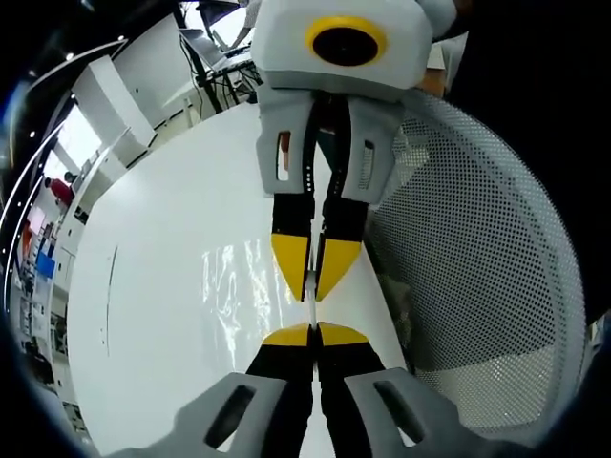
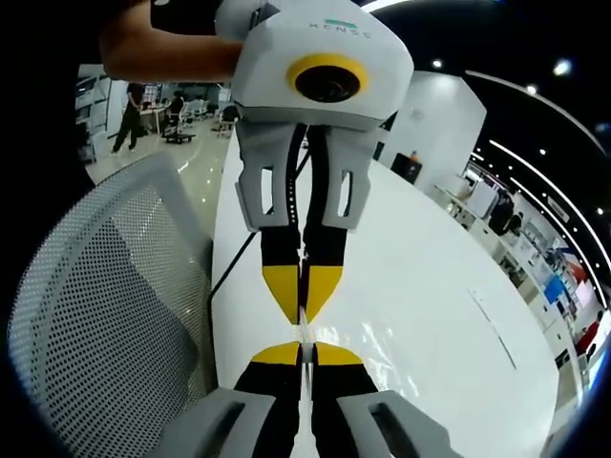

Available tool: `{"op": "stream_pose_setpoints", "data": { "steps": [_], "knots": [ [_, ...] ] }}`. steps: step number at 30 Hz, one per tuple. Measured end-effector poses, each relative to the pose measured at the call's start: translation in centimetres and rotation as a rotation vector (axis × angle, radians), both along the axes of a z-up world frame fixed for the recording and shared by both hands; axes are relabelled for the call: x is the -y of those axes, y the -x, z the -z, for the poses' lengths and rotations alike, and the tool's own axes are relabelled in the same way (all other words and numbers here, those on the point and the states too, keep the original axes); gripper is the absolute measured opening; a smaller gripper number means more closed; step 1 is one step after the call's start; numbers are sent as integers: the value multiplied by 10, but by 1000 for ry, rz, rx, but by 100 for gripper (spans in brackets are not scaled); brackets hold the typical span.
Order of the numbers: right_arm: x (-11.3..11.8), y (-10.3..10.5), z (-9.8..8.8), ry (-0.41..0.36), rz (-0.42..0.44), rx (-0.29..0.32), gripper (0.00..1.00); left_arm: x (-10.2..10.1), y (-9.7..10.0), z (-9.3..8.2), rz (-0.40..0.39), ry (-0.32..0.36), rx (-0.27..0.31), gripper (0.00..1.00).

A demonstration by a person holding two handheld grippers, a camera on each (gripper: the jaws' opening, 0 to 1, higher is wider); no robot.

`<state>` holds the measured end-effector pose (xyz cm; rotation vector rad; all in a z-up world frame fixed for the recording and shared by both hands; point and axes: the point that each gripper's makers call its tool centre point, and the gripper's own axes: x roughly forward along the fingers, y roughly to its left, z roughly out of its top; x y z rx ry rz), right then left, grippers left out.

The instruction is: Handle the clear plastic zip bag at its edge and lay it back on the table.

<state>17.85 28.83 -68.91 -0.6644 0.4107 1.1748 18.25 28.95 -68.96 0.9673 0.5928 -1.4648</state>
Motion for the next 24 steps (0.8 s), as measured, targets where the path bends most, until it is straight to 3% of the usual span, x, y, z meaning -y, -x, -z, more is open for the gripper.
{"op": "stream_pose_setpoints", "data": {
  "steps": [24],
  "knots": [
    [1,1,0,-3,6,-2,0,-8,0,-1,-20,2,-1,0]
  ]
}}
